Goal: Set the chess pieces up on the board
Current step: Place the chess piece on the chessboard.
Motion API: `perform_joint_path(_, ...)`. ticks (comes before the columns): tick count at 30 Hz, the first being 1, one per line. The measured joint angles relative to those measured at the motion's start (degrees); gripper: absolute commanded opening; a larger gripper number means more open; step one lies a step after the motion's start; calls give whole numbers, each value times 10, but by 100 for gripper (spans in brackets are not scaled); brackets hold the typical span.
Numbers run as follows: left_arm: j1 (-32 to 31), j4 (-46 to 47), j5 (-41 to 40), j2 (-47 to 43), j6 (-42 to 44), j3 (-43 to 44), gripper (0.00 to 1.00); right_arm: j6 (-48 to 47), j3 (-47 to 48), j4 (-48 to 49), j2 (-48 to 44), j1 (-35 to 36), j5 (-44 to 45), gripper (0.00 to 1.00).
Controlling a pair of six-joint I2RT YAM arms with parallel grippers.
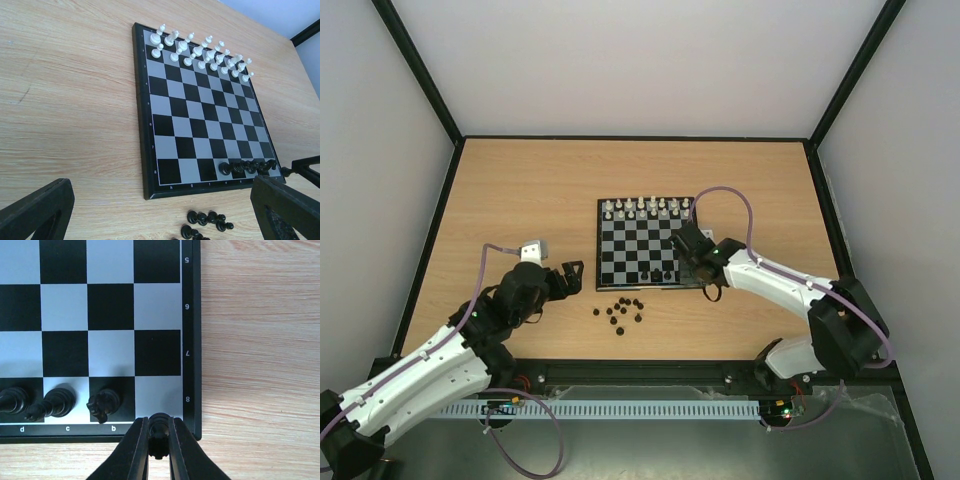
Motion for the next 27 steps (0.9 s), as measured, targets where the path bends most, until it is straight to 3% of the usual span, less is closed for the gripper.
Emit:
perform_joint_path(15,0,4,0,2,7,0,100,-16,0,28,34,-16,-10,13)
perform_joint_path(27,0,5,0,6,8,0,100,-20,0,33,38,-17,-17,33)
